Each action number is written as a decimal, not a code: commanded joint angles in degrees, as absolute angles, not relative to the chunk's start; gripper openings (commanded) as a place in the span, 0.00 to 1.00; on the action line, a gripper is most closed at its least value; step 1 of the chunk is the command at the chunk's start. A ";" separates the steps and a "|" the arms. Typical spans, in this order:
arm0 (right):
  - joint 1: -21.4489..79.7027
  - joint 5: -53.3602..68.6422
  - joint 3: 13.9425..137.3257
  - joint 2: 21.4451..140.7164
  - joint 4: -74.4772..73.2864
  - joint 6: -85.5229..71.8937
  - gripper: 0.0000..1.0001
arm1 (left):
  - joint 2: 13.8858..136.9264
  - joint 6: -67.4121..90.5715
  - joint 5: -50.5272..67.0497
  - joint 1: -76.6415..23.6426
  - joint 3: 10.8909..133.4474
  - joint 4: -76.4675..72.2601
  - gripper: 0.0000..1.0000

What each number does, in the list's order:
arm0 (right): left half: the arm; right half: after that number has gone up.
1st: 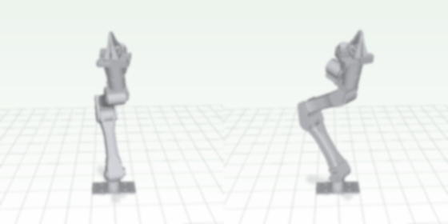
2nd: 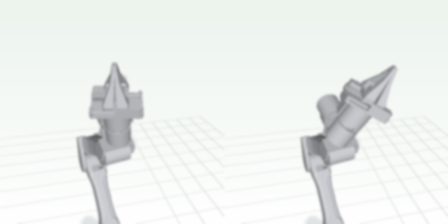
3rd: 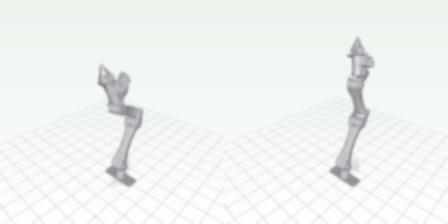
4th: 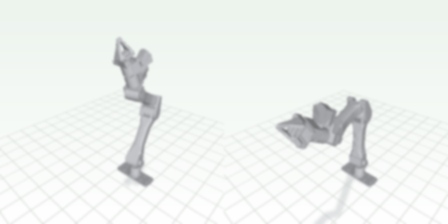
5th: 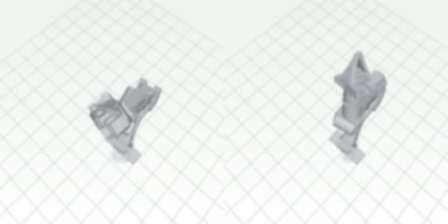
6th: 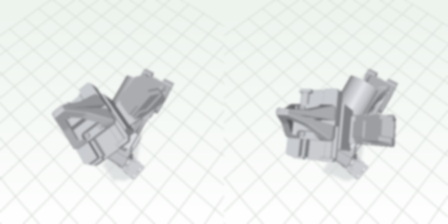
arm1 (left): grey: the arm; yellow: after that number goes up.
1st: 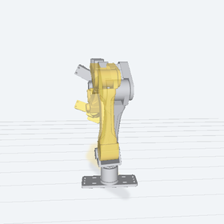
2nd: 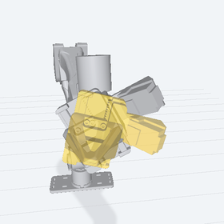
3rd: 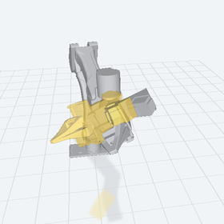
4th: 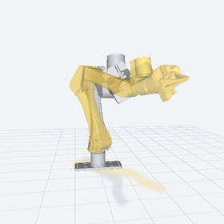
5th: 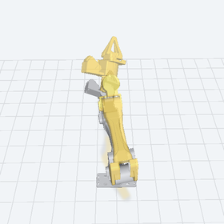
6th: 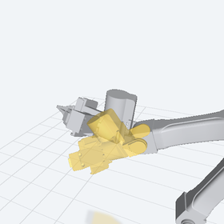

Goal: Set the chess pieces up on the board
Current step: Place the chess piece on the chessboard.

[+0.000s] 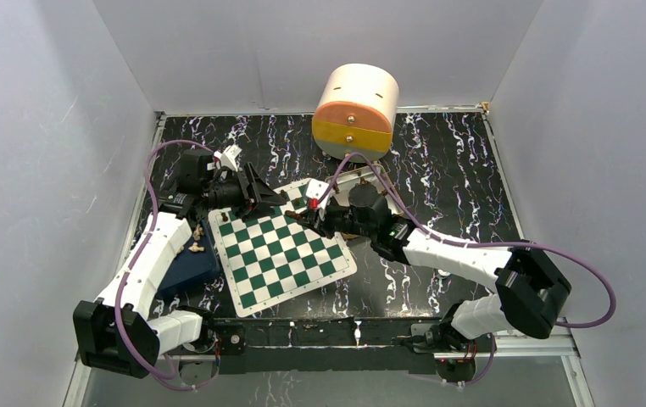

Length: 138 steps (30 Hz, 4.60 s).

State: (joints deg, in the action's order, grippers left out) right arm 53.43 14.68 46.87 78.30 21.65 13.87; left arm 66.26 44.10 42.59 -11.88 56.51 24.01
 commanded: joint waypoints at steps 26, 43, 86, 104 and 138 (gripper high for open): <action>56.56 10.41 50.13 77.78 25.27 15.64 0.10 | 67.94 46.66 43.50 -15.65 54.64 21.00 0.19; 56.58 7.31 45.30 75.77 25.08 10.86 0.10 | 70.85 35.57 26.97 -15.73 62.92 29.38 0.00; 56.59 10.17 42.71 70.60 23.28 7.40 0.12 | 96.90 20.40 -12.40 -9.67 65.50 28.03 0.00; 56.53 10.17 42.78 71.18 22.85 7.17 0.14 | 100.14 19.60 -11.91 -8.44 66.12 27.54 0.16; 38.03 37.91 52.32 86.76 23.58 -51.40 0.11 | 58.69 11.76 46.71 -9.33 43.42 -1.11 0.39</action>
State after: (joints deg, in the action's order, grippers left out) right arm 41.87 29.63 53.45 86.13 13.63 -33.54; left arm 63.86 14.31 39.79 -8.97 45.47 9.30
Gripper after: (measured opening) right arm 0.264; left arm 0.386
